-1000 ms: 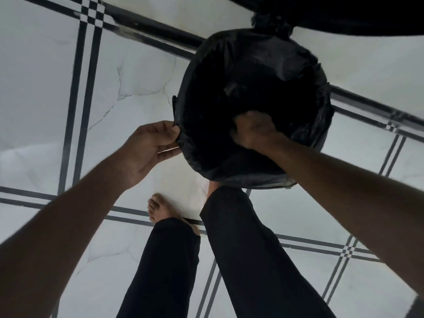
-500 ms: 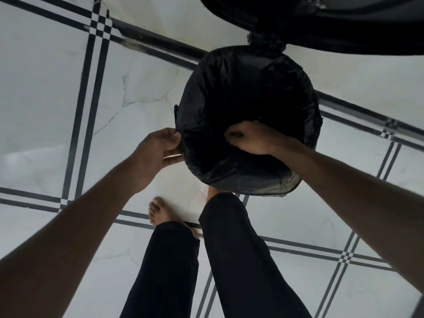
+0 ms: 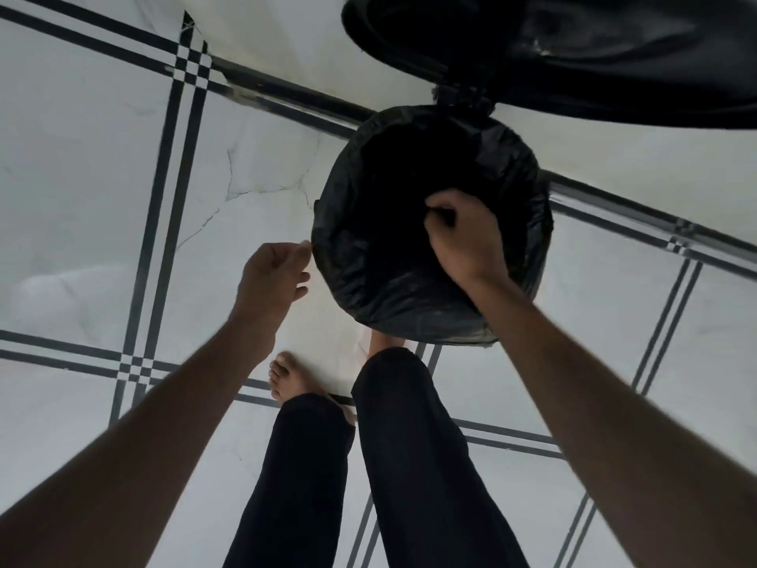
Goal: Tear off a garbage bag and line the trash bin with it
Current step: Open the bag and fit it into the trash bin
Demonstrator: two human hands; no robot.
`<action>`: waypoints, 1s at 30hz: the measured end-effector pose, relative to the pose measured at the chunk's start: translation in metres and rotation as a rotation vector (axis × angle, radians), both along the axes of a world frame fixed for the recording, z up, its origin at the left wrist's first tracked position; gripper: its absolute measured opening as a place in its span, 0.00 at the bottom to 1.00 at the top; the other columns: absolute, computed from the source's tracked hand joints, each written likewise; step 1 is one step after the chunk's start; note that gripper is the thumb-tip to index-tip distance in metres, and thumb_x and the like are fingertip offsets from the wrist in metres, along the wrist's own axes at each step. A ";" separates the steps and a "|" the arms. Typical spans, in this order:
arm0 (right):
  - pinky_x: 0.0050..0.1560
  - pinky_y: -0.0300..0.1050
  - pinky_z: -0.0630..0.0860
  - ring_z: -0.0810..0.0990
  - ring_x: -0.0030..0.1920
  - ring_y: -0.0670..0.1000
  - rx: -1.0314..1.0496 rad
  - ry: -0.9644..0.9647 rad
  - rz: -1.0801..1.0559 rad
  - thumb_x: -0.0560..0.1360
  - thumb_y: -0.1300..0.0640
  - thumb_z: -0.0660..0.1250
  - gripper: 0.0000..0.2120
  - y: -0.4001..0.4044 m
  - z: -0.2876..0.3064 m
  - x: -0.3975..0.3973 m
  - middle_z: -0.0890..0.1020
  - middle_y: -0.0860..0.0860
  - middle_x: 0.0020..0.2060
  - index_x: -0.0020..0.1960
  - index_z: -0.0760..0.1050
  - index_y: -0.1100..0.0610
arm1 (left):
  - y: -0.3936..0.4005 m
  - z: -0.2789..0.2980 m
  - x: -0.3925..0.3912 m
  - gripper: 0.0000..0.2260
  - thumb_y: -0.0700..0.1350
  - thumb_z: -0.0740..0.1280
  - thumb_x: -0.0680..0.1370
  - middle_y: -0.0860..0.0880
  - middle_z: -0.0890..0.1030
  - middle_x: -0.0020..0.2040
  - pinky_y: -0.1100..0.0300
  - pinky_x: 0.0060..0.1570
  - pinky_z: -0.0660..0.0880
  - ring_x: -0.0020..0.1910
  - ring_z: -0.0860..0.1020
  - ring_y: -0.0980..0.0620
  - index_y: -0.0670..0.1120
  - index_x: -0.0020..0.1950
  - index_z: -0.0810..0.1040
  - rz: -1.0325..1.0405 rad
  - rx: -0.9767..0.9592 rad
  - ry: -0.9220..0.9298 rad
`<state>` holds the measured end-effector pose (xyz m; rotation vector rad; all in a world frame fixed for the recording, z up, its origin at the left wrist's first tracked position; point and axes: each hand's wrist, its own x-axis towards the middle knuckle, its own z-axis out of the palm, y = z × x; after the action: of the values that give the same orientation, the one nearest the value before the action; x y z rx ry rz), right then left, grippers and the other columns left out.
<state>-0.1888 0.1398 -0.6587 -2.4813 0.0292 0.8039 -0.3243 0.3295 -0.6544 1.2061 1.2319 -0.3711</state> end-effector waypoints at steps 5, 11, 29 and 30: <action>0.64 0.48 0.70 0.73 0.60 0.52 -0.039 -0.290 -0.434 0.74 0.61 0.63 0.18 -0.064 0.057 -0.074 0.77 0.50 0.58 0.64 0.73 0.55 | -0.026 0.027 -0.001 0.04 0.44 0.64 0.82 0.47 0.80 0.45 0.54 0.53 0.80 0.43 0.81 0.49 0.44 0.51 0.75 0.105 -0.051 0.082; 0.50 0.47 0.82 0.84 0.45 0.49 0.333 0.273 -1.027 0.80 0.55 0.67 0.09 -0.086 0.055 -0.108 0.85 0.48 0.42 0.59 0.73 0.51 | -0.044 0.030 -0.009 0.11 0.49 0.59 0.84 0.46 0.83 0.50 0.55 0.50 0.80 0.49 0.83 0.49 0.44 0.60 0.74 0.224 -0.176 0.157; 0.34 0.39 0.77 0.77 0.32 0.49 0.214 0.304 -1.147 0.76 0.65 0.70 0.09 -0.114 -0.008 -0.064 0.79 0.53 0.34 0.44 0.72 0.56 | -0.050 0.022 -0.017 0.12 0.27 0.64 0.77 0.45 0.83 0.44 0.63 0.50 0.82 0.47 0.83 0.49 0.41 0.54 0.78 0.087 -0.150 0.116; 0.35 0.42 0.78 0.77 0.33 0.50 0.208 0.257 -1.093 0.76 0.64 0.69 0.08 -0.115 -0.009 -0.057 0.79 0.54 0.36 0.46 0.70 0.56 | -0.048 0.021 -0.016 0.14 0.26 0.64 0.77 0.45 0.83 0.45 0.61 0.52 0.82 0.48 0.83 0.49 0.42 0.57 0.77 0.075 -0.126 0.127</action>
<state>-0.2459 0.0251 -0.6680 -1.7304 1.1958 0.5570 -0.3404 0.2820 -0.6335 1.0381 1.3389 -0.4689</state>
